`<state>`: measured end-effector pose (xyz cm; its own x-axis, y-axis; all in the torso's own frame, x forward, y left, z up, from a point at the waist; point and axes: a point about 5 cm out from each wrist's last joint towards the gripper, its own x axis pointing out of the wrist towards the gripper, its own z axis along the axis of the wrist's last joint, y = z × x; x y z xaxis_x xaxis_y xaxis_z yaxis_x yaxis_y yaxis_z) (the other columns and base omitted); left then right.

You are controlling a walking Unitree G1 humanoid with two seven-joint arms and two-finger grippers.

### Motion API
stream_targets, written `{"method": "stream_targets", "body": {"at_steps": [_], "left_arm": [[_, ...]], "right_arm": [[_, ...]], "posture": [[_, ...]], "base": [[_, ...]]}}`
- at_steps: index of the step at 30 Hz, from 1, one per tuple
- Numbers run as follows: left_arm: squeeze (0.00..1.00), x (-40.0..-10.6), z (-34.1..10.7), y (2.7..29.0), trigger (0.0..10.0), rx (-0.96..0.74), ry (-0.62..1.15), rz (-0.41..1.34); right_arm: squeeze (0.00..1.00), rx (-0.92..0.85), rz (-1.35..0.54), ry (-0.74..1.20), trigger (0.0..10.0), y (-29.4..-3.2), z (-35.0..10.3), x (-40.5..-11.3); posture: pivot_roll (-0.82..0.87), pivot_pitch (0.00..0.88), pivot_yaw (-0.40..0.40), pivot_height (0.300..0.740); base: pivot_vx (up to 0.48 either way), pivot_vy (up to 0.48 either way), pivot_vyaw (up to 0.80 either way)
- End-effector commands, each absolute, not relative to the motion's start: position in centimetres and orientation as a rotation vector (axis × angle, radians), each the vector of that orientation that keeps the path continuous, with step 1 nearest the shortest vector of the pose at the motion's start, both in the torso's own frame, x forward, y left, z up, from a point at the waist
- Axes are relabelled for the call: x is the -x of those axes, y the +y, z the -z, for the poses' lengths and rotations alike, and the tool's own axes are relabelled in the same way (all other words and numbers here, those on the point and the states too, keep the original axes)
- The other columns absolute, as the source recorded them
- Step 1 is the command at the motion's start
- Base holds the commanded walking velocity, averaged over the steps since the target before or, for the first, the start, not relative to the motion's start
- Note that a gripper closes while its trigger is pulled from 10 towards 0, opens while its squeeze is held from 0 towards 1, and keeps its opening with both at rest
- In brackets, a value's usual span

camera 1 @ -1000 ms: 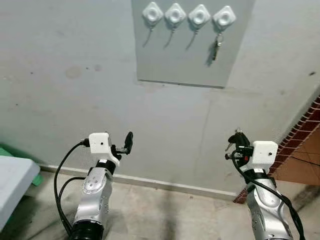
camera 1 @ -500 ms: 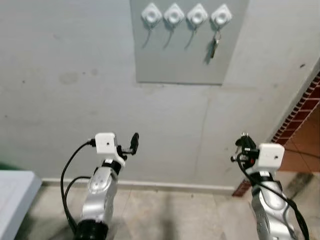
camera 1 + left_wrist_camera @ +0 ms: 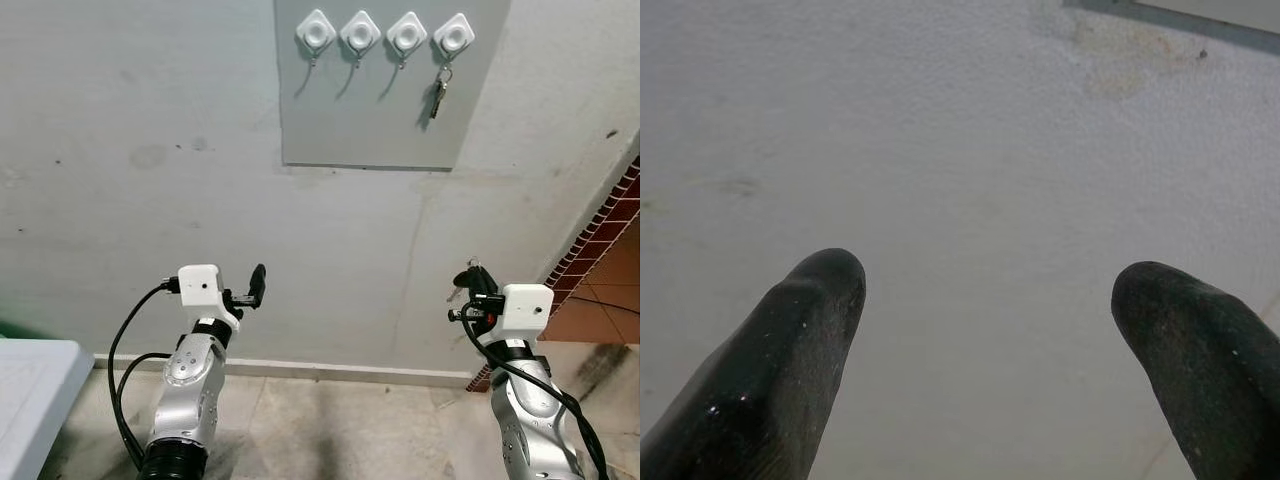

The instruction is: Hang keys on a hook

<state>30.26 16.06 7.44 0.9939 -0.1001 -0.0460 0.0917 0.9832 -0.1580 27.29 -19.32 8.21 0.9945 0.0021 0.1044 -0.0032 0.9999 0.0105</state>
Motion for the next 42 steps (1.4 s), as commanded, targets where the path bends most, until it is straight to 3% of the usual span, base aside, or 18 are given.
{"method": "stream_targets", "body": {"at_steps": [1,11,34,42], "left_arm": [[0.00,-30.8,-8.4,16.0,10.0,0.152,0.028,0.102],[0.00,-30.8,-8.6,16.0,10.0,0.161,0.026,0.096],[0.00,-31.0,-9.2,15.9,10.0,0.150,0.018,0.064],[0.00,-31.4,-11.3,14.4,10.0,0.105,-0.054,0.161]], "right_arm": [[0.00,-0.014,0.007,-0.138,10.0,-19.5,-9.1,-27.6],[0.00,-0.013,0.006,-0.134,10.0,-19.4,-9.1,-27.5],[0.00,-0.015,-0.008,-0.138,10.0,-19.3,-9.4,-27.7],[0.00,-0.014,-0.150,-0.205,10.0,-17.8,-11.8,-28.8]], "posture": [[-0.05,0.021,0.010,0.740],[-0.05,0.030,0.008,0.740],[-0.04,0.028,0.002,0.740],[-0.05,0.025,-0.006,0.740]], "base": [[0.345,0.000,0.00],[0.299,0.000,0.00],[0.000,0.000,0.00],[0.000,0.000,0.00]]}}
